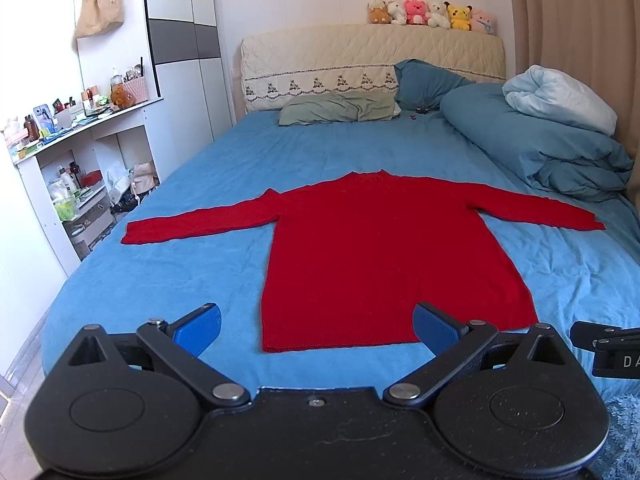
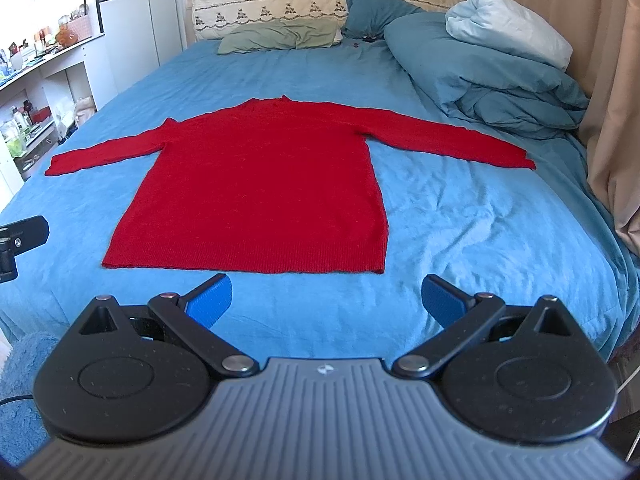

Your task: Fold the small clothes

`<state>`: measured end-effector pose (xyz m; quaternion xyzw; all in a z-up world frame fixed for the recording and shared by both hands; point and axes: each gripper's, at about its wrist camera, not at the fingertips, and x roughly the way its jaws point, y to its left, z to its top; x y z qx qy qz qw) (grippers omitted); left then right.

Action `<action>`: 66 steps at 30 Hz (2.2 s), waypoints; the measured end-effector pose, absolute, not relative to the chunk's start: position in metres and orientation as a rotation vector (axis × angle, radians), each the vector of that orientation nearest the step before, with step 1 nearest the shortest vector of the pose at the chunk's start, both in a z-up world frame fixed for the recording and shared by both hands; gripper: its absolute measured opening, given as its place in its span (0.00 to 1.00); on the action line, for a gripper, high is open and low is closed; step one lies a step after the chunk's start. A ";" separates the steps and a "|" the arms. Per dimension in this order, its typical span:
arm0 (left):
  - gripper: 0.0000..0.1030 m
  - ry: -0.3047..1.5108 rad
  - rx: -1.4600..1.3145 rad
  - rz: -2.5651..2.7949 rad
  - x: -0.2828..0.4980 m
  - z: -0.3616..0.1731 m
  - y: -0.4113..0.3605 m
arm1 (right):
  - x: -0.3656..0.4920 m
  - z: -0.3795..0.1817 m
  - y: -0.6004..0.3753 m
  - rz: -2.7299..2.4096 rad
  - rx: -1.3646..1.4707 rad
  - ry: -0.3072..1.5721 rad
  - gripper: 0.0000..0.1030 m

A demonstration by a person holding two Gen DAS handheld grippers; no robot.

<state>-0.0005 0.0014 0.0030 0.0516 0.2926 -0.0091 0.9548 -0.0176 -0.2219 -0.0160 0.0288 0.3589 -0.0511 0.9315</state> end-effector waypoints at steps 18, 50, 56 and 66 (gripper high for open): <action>1.00 0.597 0.099 -0.014 0.000 0.005 0.000 | -0.016 -0.017 -0.219 -0.100 0.053 0.736 1.00; 1.00 0.590 0.094 -0.015 -0.002 0.010 0.001 | -0.020 -0.014 -0.221 -0.108 0.061 0.724 1.00; 1.00 0.584 0.090 -0.015 -0.004 0.012 0.002 | -0.020 -0.010 -0.220 -0.112 0.059 0.716 1.00; 1.00 0.539 0.078 -0.035 0.007 0.030 -0.002 | -0.017 0.000 -0.233 -0.142 0.077 0.687 1.00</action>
